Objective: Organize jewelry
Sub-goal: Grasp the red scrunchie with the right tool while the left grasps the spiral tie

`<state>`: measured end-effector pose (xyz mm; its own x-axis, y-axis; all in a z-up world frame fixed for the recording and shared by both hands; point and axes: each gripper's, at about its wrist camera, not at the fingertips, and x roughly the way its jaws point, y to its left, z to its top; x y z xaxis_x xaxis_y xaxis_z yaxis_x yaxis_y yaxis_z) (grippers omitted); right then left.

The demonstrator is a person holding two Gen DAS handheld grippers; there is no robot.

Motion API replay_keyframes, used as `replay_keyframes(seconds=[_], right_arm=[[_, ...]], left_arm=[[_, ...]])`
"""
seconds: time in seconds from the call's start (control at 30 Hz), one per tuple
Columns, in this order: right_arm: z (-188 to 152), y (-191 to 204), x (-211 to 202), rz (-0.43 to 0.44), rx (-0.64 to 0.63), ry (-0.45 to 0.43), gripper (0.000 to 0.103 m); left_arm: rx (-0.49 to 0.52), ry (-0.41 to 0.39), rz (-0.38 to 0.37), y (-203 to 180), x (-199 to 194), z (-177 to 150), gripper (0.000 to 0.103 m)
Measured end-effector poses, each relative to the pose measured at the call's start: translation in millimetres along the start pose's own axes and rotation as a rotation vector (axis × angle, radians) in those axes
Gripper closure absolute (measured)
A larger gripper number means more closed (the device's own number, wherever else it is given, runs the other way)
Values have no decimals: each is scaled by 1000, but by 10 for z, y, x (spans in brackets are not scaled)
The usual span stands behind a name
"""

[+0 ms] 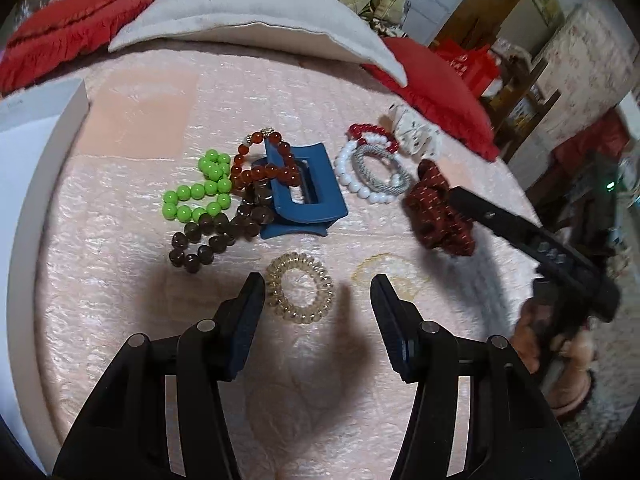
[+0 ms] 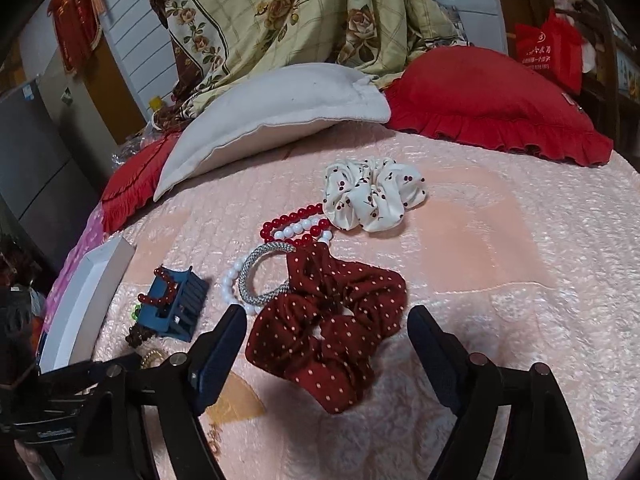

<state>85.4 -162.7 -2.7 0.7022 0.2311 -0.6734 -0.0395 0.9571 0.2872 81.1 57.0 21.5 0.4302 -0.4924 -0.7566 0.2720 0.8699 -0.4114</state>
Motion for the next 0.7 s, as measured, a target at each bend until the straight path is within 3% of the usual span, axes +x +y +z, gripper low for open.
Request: replay_keyframes(seconds=[0.13, 0.23, 0.4, 0.43, 0.5, 0.7], right_arm=[[12, 26, 42, 9, -1, 8, 25], [16, 38, 78, 7, -6, 15, 31], [-2, 14, 193, -18, 4, 48, 51], [-11, 1, 222, -19, 11, 53, 55], [-20, -35, 248, -12, 30, 58, 76], [-24, -67, 111, 15, 53, 55, 91]], left_arm=[[-2, -6, 14, 30, -23, 14, 52], [-9, 24, 11, 63, 39, -2, 77], [20, 7, 66, -30, 90, -30, 84], [27, 3, 87, -55, 112, -25, 93], [39, -2, 122, -97, 142, -22, 94], [36, -27, 132, -162, -30, -33, 95]])
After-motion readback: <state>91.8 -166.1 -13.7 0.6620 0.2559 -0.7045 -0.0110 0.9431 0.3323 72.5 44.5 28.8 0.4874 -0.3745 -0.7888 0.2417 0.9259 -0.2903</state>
